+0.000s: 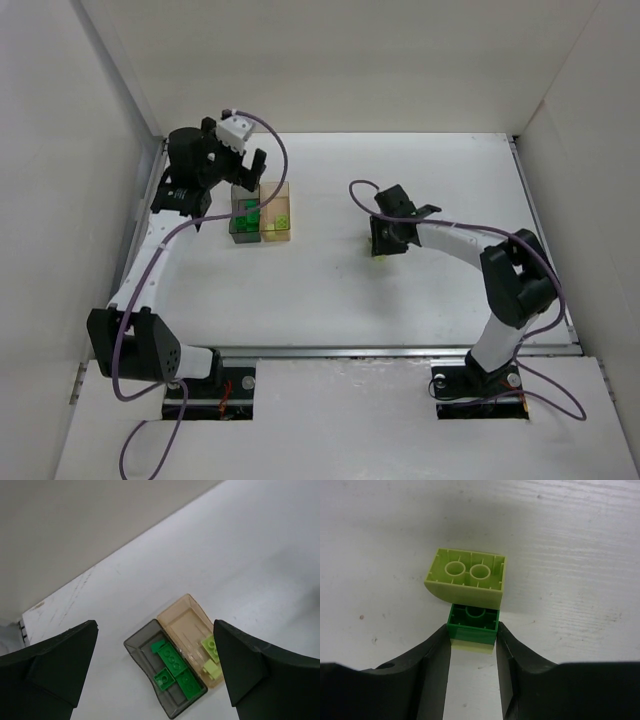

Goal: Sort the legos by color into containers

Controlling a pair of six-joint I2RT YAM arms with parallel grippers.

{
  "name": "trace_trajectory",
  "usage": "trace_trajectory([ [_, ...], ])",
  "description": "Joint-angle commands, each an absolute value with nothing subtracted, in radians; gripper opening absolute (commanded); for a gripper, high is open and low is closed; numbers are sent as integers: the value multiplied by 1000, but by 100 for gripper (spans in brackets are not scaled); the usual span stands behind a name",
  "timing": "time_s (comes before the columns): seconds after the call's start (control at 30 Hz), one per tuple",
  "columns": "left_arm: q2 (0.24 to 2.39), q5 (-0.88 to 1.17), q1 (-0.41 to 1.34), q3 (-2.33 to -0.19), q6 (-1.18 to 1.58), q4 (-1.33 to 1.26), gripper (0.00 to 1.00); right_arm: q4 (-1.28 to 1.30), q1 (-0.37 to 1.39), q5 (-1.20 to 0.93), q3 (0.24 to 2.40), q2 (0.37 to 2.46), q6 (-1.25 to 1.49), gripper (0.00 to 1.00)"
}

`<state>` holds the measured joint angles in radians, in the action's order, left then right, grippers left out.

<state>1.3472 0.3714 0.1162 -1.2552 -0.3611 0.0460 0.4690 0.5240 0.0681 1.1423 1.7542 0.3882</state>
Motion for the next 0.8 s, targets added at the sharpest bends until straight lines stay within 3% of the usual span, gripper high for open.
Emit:
trace_trajectory([
  [0.0,1315,632,179,-1252,-593,178,100,347,535,-40,1089,1620,333,0],
  [0.23,1132,623,385,-964,-698,108,100,258,589,-279,1080,1430,324,0],
  [0.53,1190,549,574,-956,-572,25,94,246,656,-360,1144,1428,334,0],
  [0.77,1252,508,606,-996,-637,77,65,235,675,-374,1144,1398,345,0],
])
